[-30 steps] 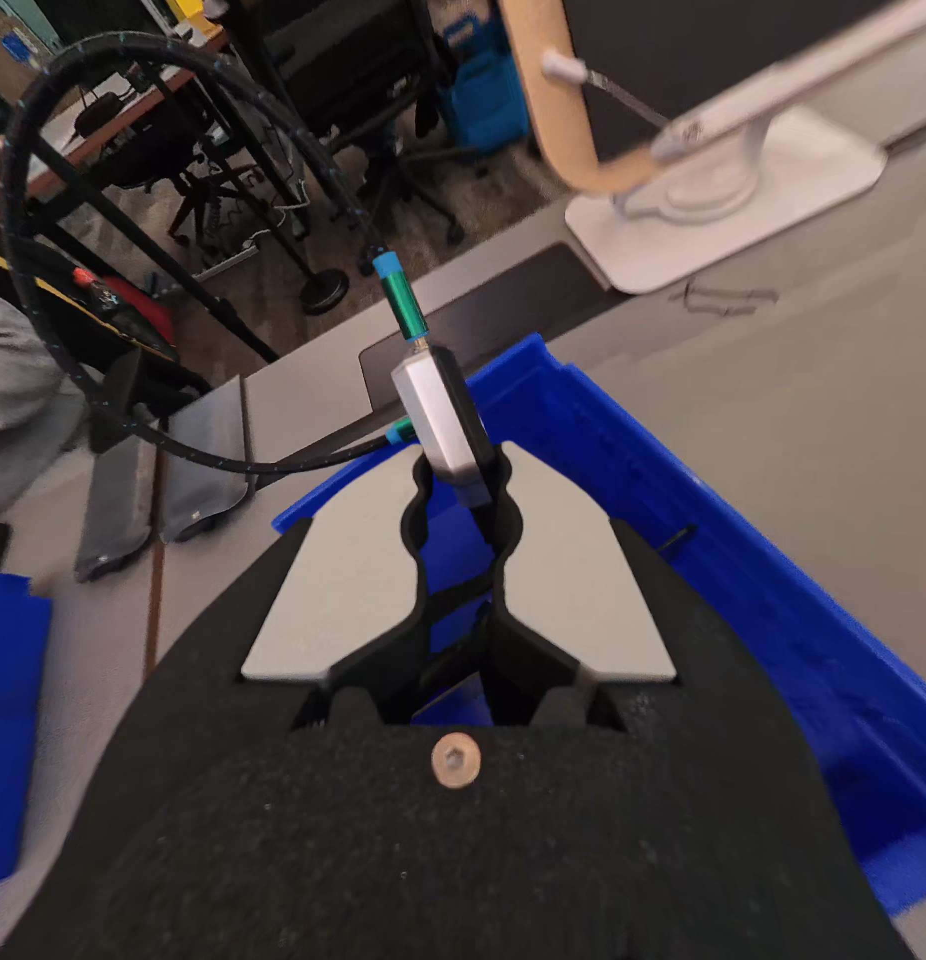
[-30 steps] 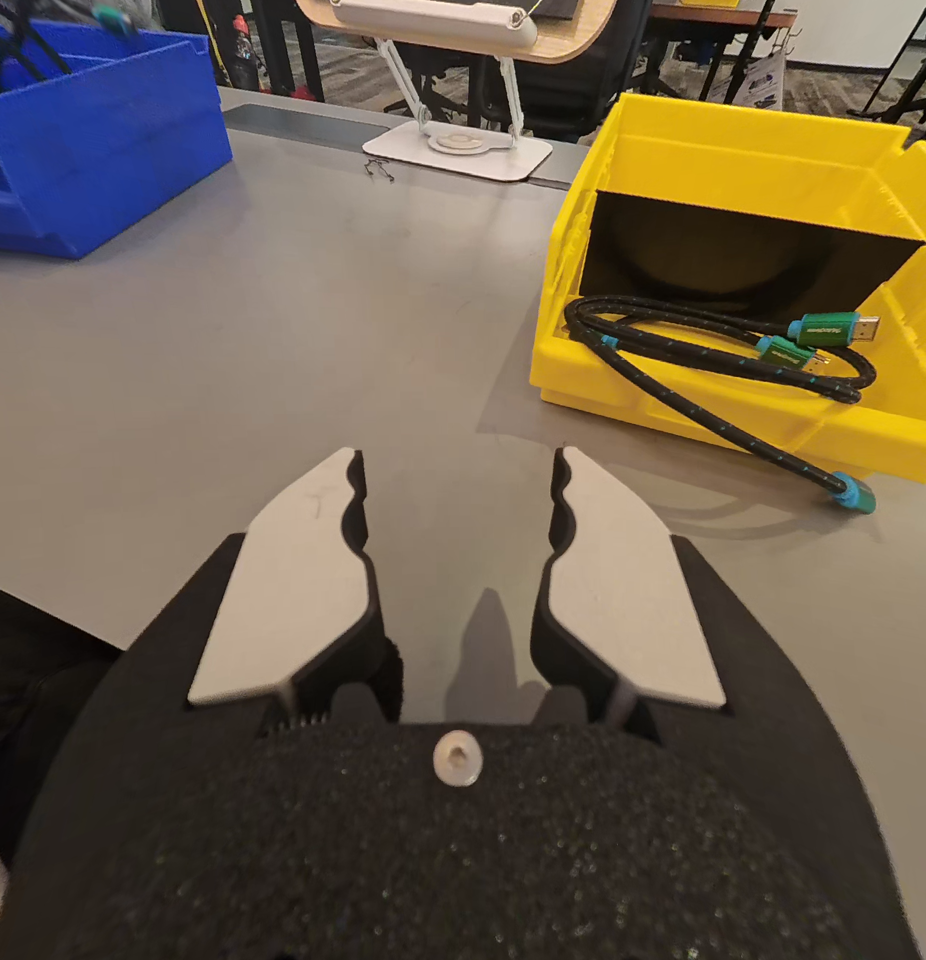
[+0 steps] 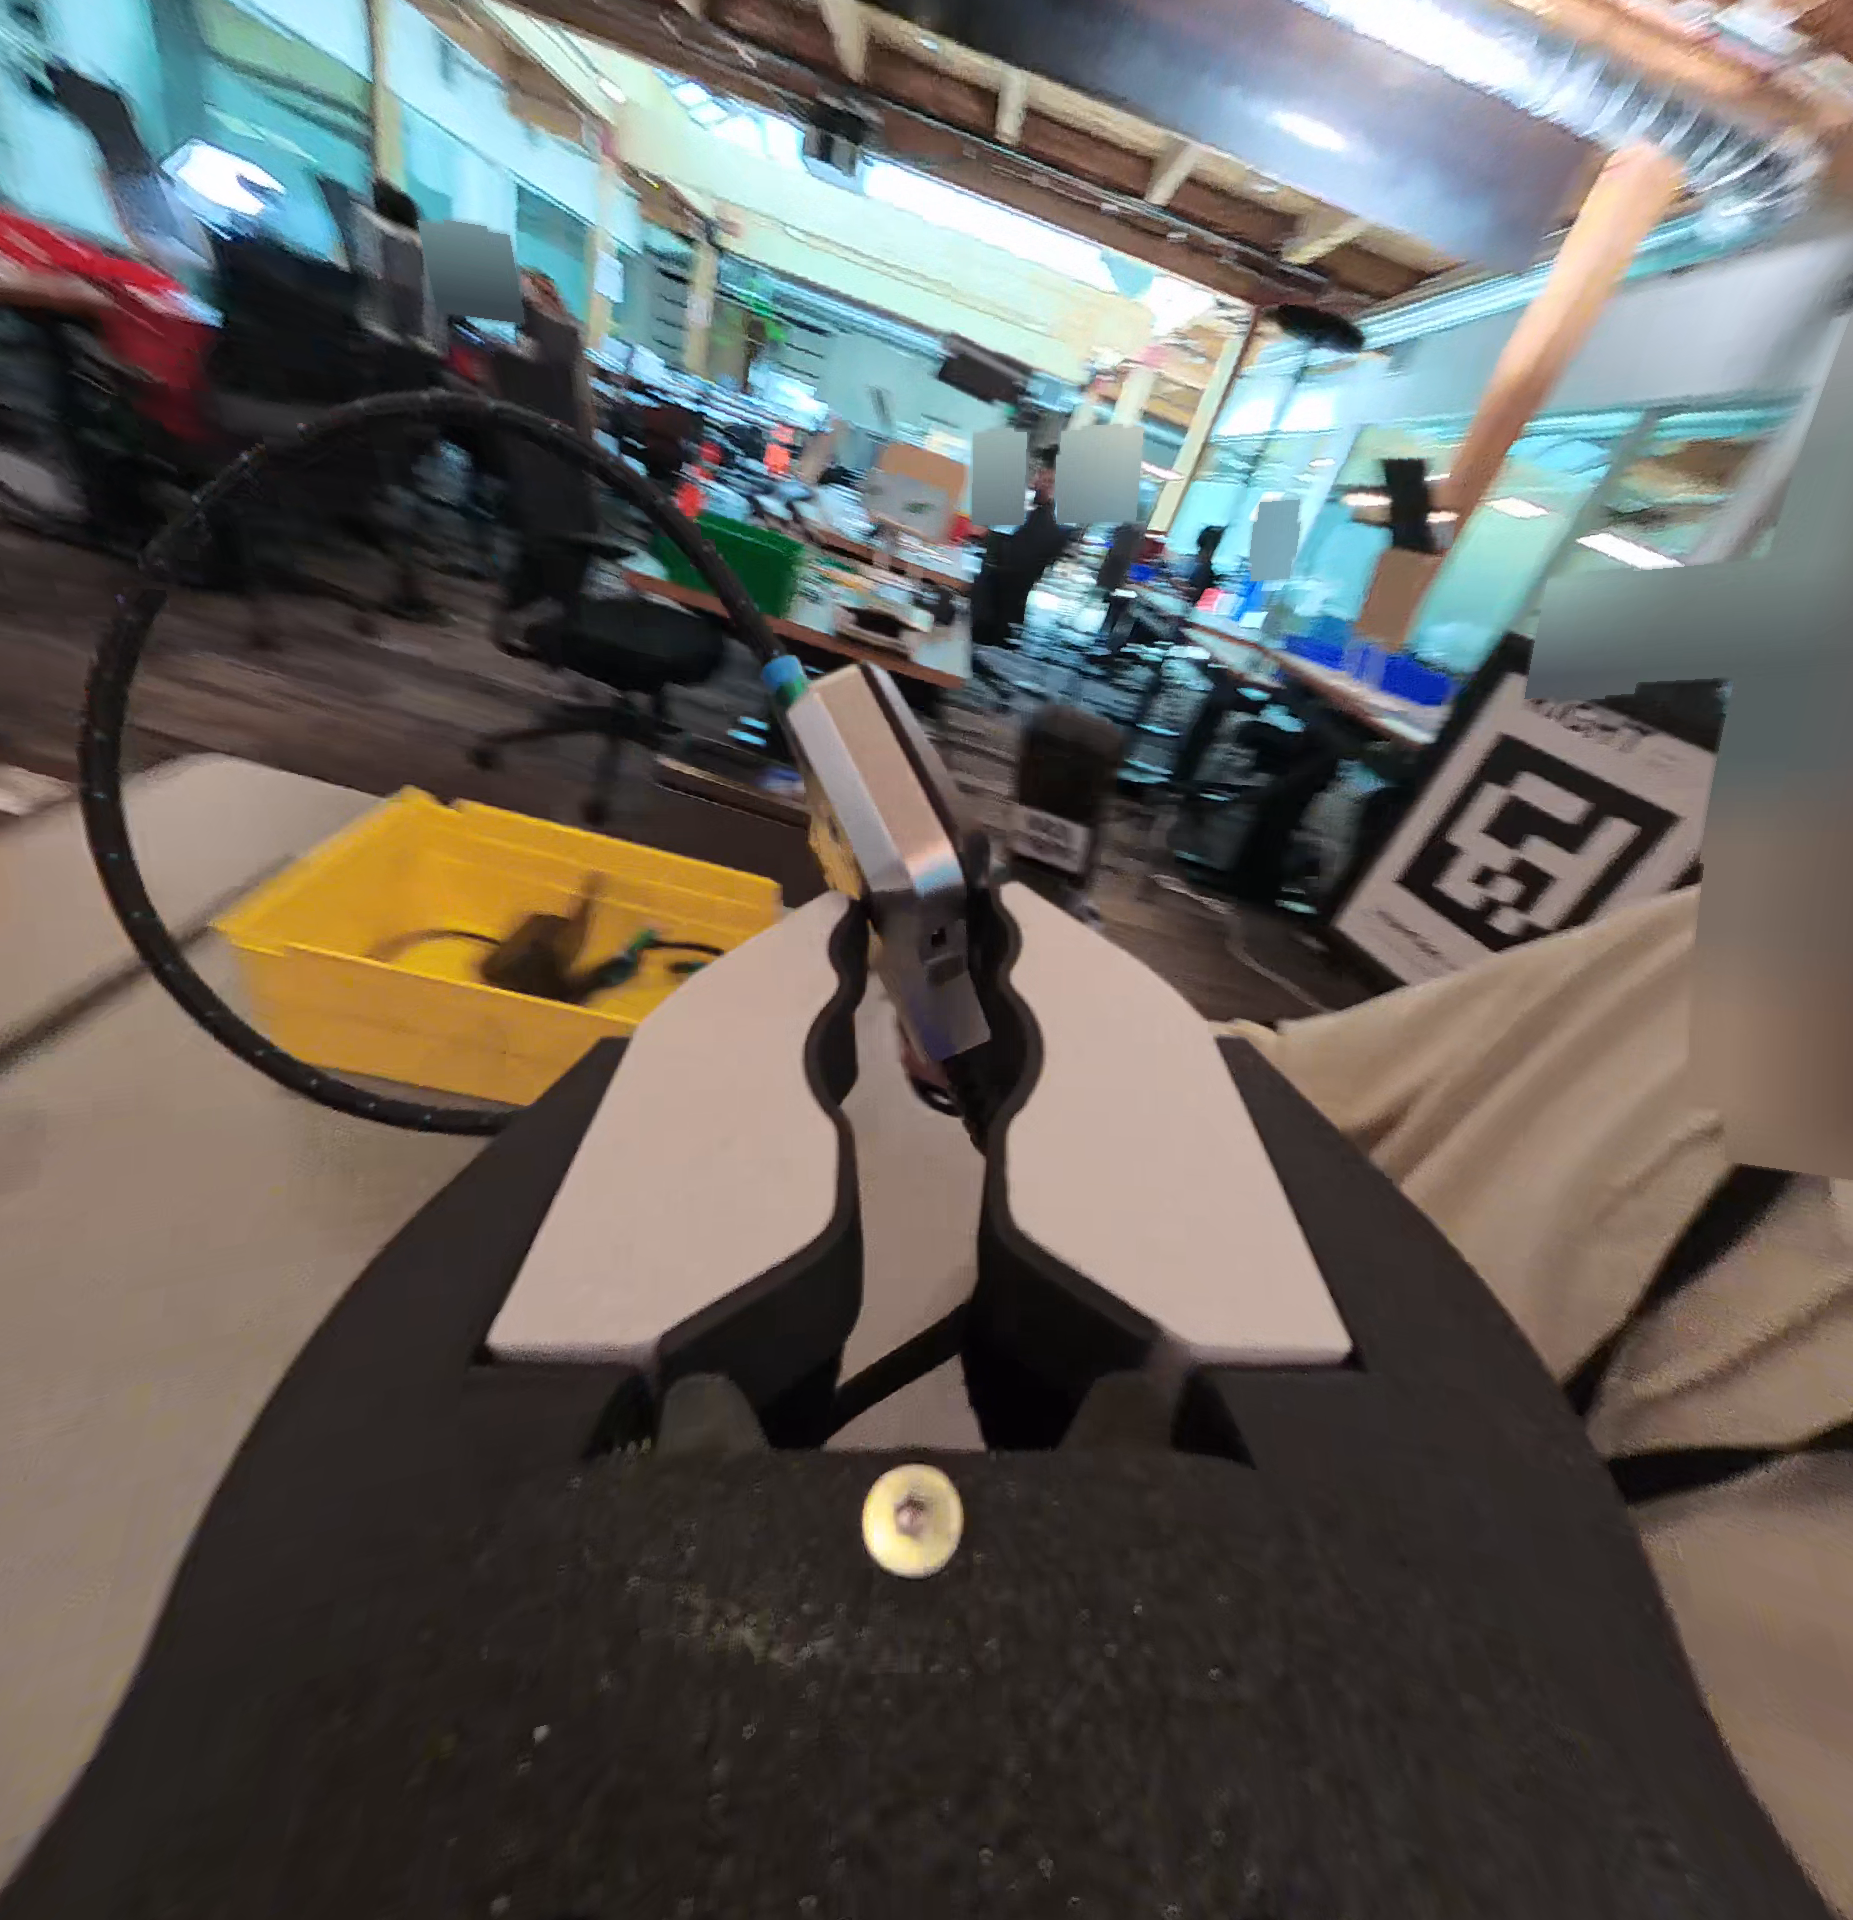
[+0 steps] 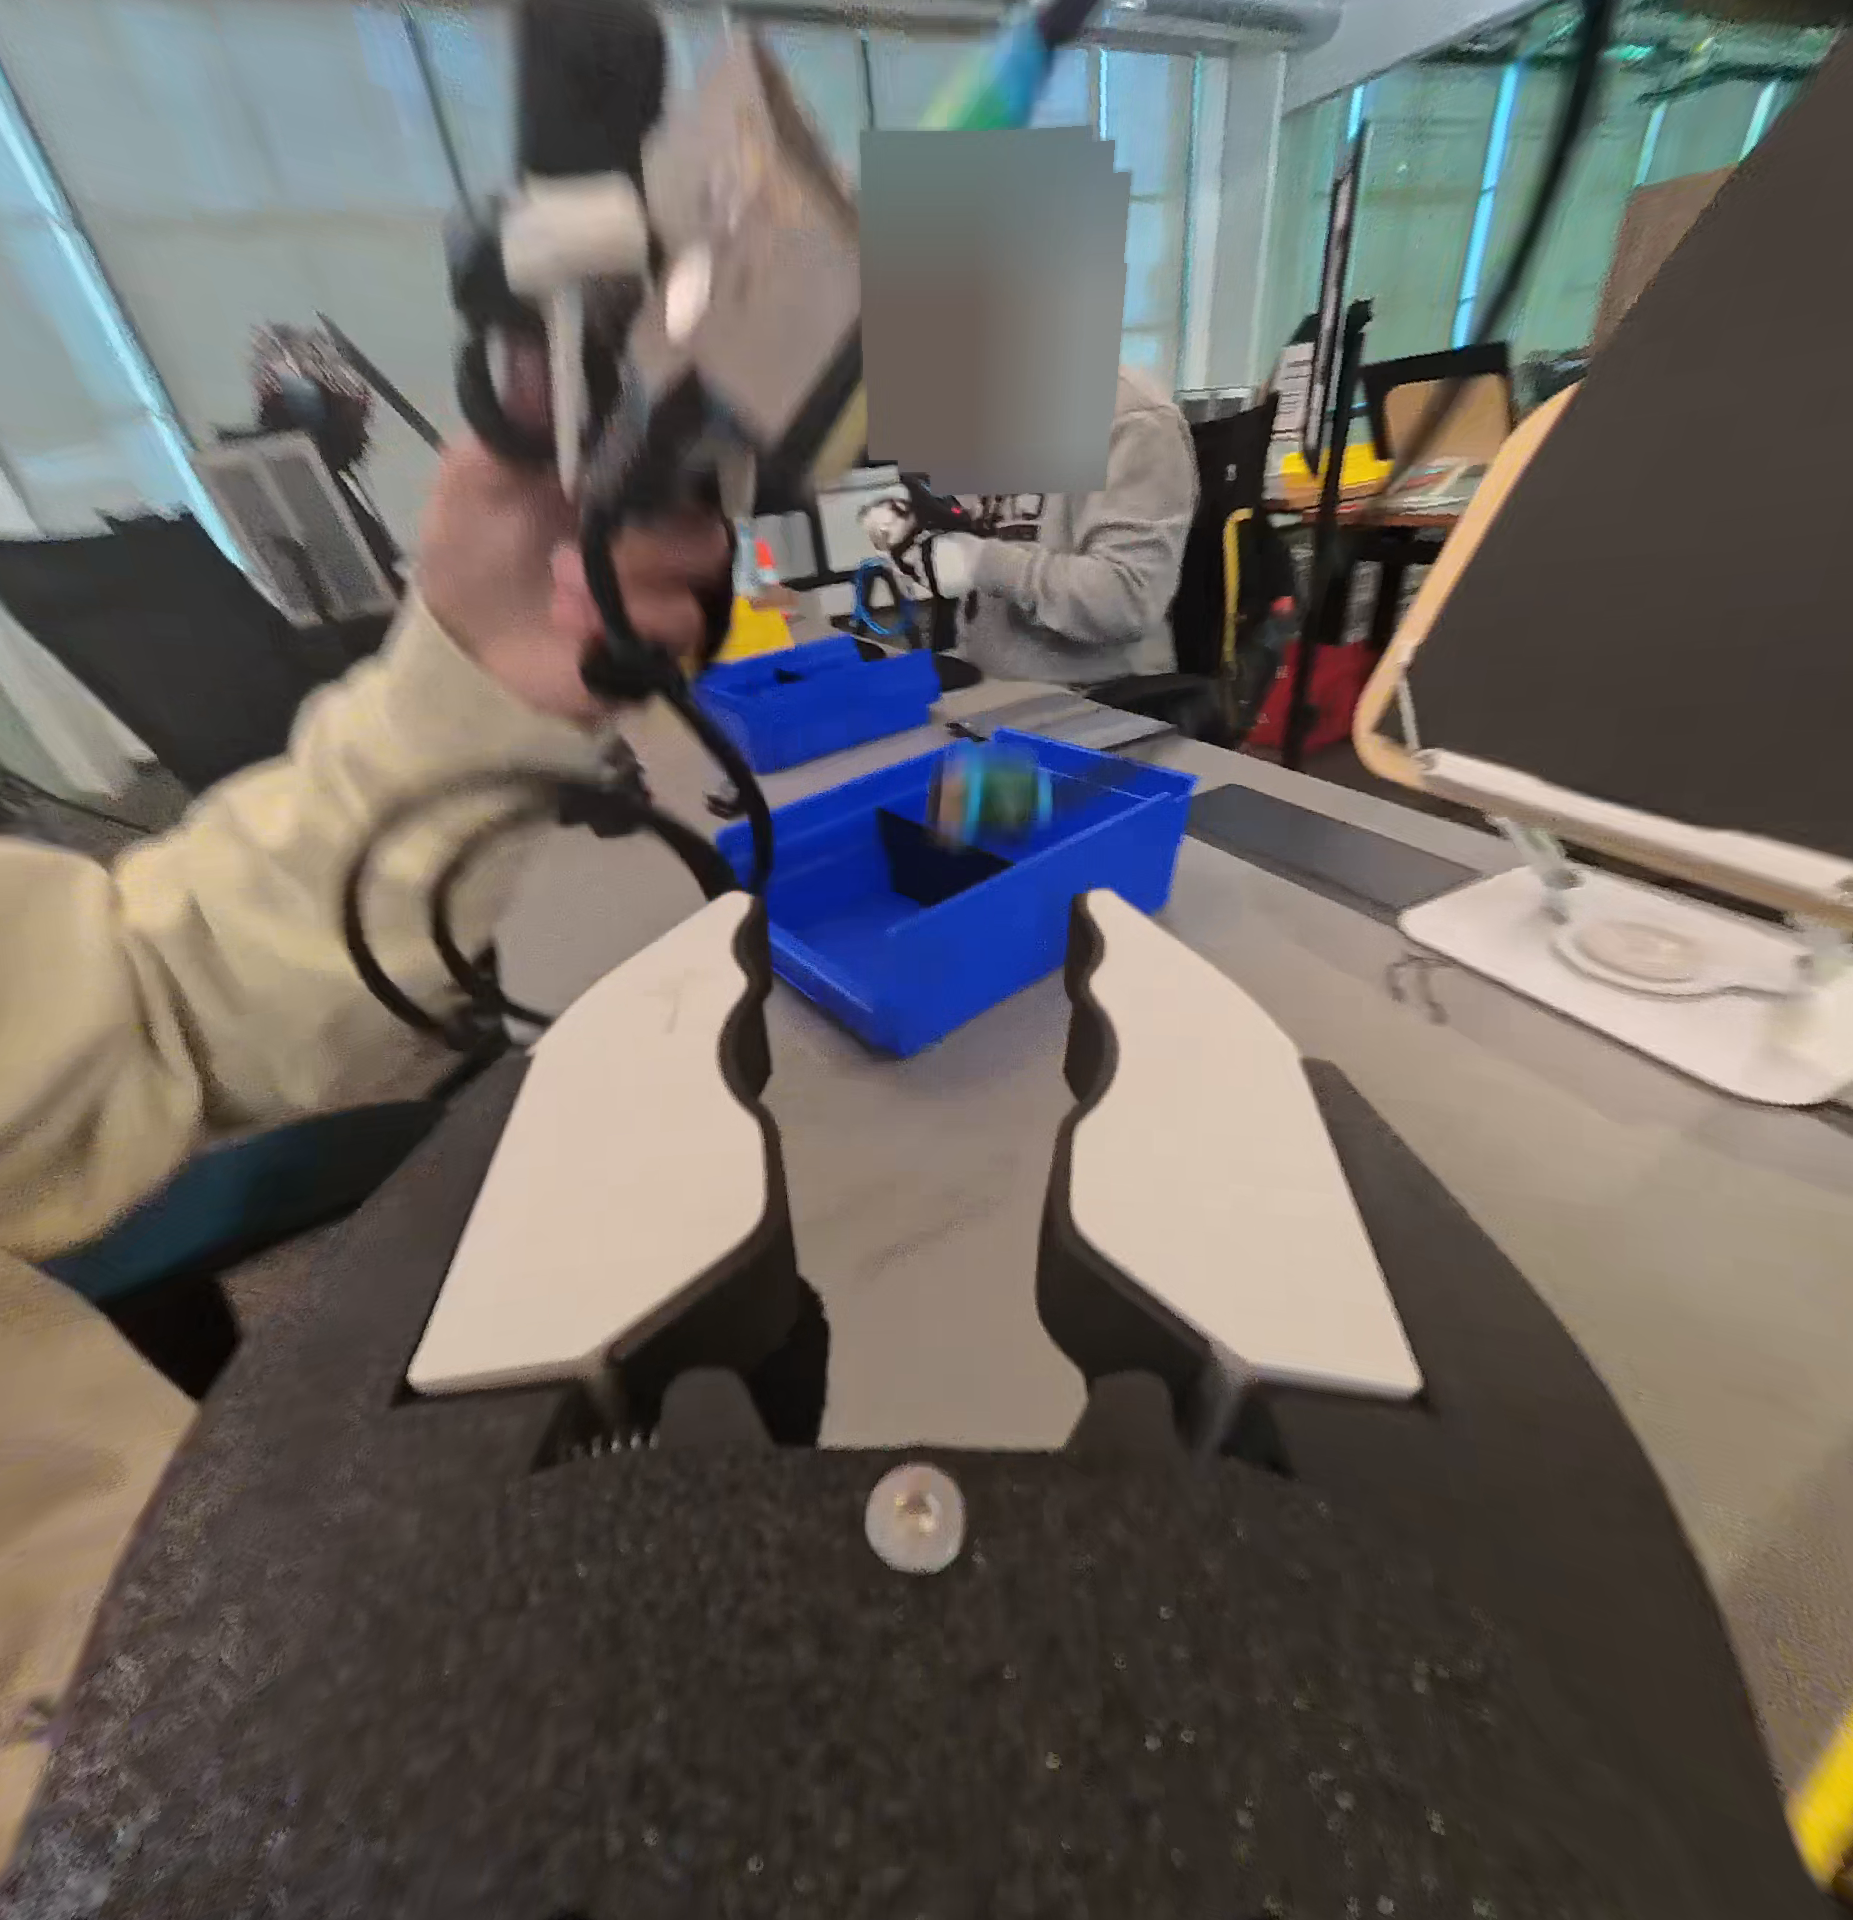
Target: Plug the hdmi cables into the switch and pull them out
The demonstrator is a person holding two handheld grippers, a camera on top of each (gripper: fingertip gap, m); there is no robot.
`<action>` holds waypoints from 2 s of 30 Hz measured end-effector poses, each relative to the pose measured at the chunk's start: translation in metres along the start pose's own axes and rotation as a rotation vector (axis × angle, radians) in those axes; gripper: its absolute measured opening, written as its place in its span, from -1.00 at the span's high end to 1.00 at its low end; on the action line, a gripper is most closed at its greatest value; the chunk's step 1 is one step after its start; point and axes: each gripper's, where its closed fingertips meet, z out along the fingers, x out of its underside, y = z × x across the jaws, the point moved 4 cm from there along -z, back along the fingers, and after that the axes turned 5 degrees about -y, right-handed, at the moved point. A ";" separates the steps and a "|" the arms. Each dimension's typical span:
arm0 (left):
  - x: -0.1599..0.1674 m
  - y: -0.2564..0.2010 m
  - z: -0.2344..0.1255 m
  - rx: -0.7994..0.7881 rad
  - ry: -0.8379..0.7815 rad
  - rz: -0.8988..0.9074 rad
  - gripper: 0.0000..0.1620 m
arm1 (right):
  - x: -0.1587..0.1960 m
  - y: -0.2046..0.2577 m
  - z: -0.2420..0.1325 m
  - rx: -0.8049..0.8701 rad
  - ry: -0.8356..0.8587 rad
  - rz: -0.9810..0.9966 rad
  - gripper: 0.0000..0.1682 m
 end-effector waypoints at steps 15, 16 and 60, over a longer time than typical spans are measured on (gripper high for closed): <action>0.130 0.052 0.054 0.401 0.302 -0.468 0.76 | 0.044 -0.019 -0.017 -0.206 0.128 0.254 0.69; 0.131 0.059 0.055 0.361 0.309 -0.465 0.76 | 0.046 -0.020 -0.018 -0.215 0.142 0.281 0.76; 0.177 0.065 0.078 -1.074 0.517 1.412 0.74 | 0.074 -0.006 -0.004 -0.046 0.169 0.452 0.90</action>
